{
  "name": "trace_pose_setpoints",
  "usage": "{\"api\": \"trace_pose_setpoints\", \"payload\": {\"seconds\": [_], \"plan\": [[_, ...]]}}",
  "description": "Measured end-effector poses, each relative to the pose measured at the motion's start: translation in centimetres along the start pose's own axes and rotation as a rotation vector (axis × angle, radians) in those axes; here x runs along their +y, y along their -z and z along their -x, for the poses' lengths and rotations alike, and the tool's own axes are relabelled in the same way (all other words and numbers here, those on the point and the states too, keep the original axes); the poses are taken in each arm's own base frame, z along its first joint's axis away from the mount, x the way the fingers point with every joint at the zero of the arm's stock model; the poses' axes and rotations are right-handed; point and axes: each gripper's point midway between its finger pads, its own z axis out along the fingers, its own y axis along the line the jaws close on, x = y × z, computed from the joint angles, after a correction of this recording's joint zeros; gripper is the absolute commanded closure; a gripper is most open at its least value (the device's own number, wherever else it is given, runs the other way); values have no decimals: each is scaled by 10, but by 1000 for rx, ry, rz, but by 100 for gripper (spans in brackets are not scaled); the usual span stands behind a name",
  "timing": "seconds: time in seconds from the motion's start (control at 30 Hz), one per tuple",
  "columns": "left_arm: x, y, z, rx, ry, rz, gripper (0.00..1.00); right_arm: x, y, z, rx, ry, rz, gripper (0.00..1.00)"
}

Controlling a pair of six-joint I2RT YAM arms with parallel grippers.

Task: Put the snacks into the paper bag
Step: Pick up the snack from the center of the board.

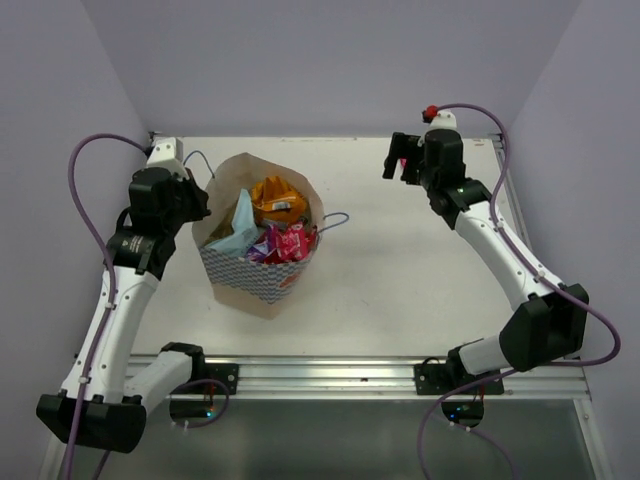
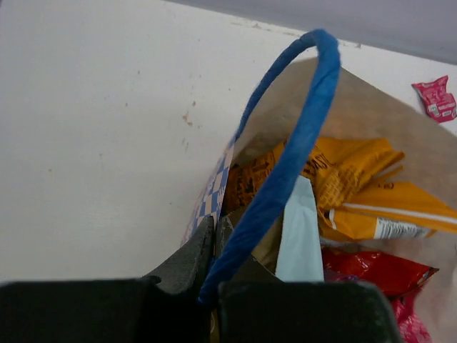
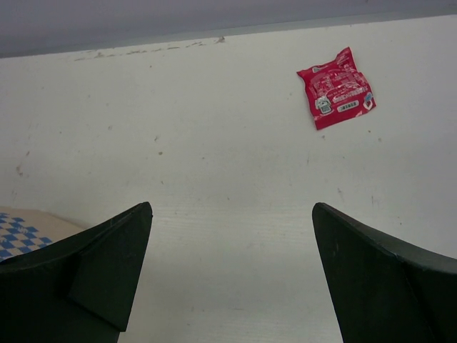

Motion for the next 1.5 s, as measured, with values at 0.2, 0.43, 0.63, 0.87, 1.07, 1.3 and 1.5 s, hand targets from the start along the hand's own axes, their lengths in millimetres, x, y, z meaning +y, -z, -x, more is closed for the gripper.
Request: {"api": "trace_pose_setpoints", "payload": {"seconds": [0.2, 0.43, 0.63, 0.87, 1.07, 1.3, 1.5], "plan": [[-3, -17, -20, 79, 2, -27, 100, -14, -6, -1, 5, -30, -30, 2], [-9, -15, -20, 81, 2, -59, 99, -27, -25, -15, 48, -65, -56, 1], [-9, -10, -17, 68, -1, -65, 79, -52, -52, -35, 93, -93, -113, 1], [-11, -3, -12, 43, -16, -78, 49, -75, -98, -72, 204, 40, -126, 2], [-12, 0, -10, 36, -18, -85, 22, -82, -125, -87, 251, 213, -102, 7], [-12, 8, -9, 34, -20, -87, 0, -91, -168, -78, 233, 390, -114, 33], [-13, 34, 10, -54, -40, -100, 0, -107, -202, -90, 272, 535, -165, 42]]}}
